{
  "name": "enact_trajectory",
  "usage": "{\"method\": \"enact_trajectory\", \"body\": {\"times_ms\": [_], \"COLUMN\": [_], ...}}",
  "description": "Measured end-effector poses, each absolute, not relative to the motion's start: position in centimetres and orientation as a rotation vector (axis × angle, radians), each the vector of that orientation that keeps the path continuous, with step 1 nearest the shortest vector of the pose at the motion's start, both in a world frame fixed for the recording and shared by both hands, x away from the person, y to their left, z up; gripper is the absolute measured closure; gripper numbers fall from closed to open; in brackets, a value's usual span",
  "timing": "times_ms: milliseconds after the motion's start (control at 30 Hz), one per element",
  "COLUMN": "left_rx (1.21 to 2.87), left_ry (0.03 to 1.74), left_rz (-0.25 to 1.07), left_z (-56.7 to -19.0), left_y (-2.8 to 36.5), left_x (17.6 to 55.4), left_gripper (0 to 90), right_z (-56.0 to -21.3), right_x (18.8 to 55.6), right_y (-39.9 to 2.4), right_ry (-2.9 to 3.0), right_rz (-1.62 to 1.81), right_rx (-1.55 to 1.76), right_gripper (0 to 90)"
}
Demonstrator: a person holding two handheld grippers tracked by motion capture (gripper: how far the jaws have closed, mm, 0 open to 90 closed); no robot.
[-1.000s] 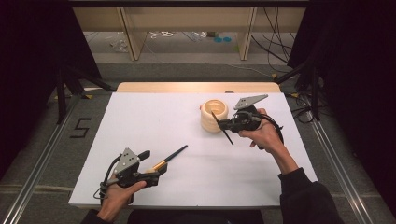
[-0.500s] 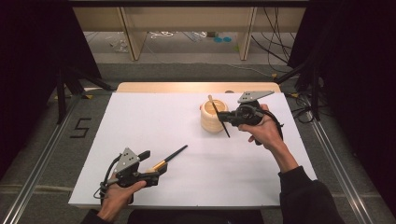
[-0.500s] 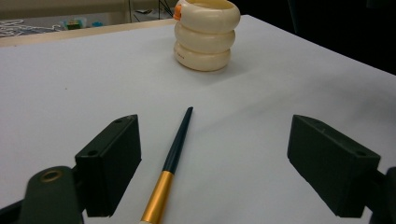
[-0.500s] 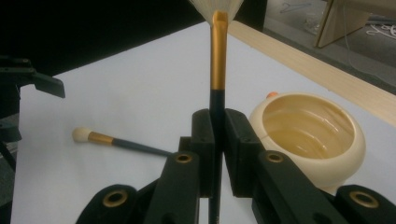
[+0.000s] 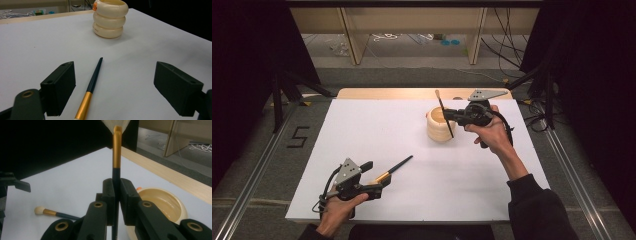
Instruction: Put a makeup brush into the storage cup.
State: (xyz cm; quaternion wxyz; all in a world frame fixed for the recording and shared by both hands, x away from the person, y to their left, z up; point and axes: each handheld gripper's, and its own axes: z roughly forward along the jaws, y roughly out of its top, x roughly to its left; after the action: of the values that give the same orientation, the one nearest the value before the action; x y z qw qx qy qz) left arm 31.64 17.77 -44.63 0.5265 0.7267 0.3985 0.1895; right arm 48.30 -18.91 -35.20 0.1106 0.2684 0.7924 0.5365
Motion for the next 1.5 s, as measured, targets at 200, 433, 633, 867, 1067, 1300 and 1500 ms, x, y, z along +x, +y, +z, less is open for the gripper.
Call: {"method": "enact_trajectory", "body": {"times_ms": [200, 433, 633, 867, 1067, 1300, 1500], "left_rx": [1.741, 1.74, 1.74, 1.734, 1.738, 1.745, 1.739], "left_ry": [0.958, 0.955, 0.956, 0.963, 0.956, 0.944, 0.961], "left_rz": [0.454, 0.453, 0.452, 0.441, 0.439, 0.446, 0.446], "left_z": [-44.6, -44.6, -44.6, -44.6, -44.6, -44.6, -44.6], "left_y": [17.7, 17.7, 17.7, 17.6, 17.5, 17.7, 17.8], "left_x": [31.6, 31.6, 31.6, 31.5, 31.5, 31.6, 31.5], "left_gripper": [17.3, 17.4, 17.6, 17.7, 17.7, 17.7, 17.7], "right_z": [-34.7, -35.0, -35.2, -35.4, -36.2, -36.5, -36.8], "right_x": [49.0, 50.1, 51.4, 52.7, 54.0, 54.8, 55.0], "right_y": [-18.7, -18.6, -18.8, -18.9, -18.8, -17.9, -17.7], "right_ry": [2.289, 2.262, 2.209, 2.155, 2.138, 2.14, 2.14], "right_rz": [1.617, 1.638, 1.678, 1.694, 1.68, 1.654, 1.648], "right_rx": [0.792, 0.83, 0.879, 0.91, 0.943, 0.926, 0.929], "right_gripper": [83.1, 83.1, 83.2, 83.1, 83.1, 83.1, 83.1]}}
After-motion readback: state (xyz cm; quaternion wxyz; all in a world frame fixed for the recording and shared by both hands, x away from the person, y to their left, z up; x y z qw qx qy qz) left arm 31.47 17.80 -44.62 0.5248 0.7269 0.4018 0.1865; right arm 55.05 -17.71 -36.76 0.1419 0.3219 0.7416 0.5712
